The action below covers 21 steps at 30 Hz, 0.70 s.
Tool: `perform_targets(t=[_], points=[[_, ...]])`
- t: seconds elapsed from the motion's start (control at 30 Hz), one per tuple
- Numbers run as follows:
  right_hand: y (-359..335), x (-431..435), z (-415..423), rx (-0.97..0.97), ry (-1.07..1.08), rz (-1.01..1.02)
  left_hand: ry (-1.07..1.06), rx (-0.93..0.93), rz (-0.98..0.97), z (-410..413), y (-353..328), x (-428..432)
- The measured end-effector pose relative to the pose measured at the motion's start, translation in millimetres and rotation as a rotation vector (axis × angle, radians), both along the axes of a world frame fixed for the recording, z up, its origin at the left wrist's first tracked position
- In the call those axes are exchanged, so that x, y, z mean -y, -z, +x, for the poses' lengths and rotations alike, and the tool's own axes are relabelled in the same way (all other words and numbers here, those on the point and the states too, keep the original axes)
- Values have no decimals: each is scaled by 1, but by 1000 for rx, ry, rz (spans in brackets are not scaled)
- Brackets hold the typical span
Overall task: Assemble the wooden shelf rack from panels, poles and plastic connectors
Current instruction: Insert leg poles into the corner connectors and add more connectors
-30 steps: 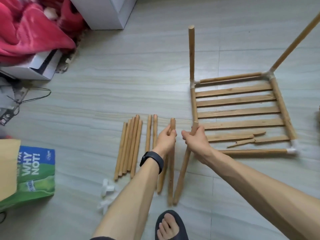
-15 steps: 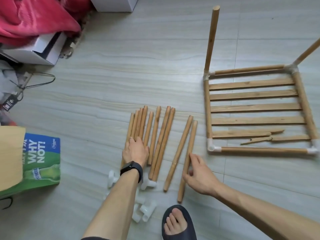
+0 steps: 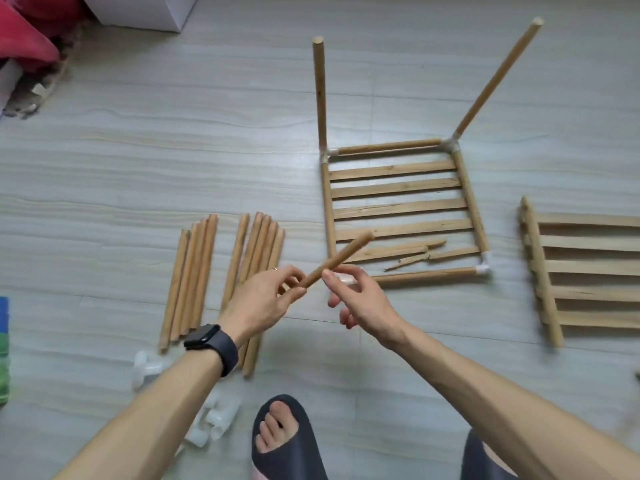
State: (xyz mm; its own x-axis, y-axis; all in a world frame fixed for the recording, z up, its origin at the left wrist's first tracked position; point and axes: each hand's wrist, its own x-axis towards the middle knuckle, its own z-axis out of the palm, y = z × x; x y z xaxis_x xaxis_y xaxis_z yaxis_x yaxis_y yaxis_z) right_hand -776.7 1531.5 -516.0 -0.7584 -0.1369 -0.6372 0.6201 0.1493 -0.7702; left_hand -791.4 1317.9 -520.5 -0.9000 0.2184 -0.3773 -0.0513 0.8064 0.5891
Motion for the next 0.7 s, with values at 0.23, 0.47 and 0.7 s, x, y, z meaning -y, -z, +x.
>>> perform_targets(t=[0.23,0.47,0.7], points=[[-15,-63,20,-168,323,190,-127,41,142,8,32,-82],[-13,-69,25,-230,415,191,-274,31,178,8,71,-85],[-9,-61,23,-281,367,183,-231,-99,20,7,71,-80]])
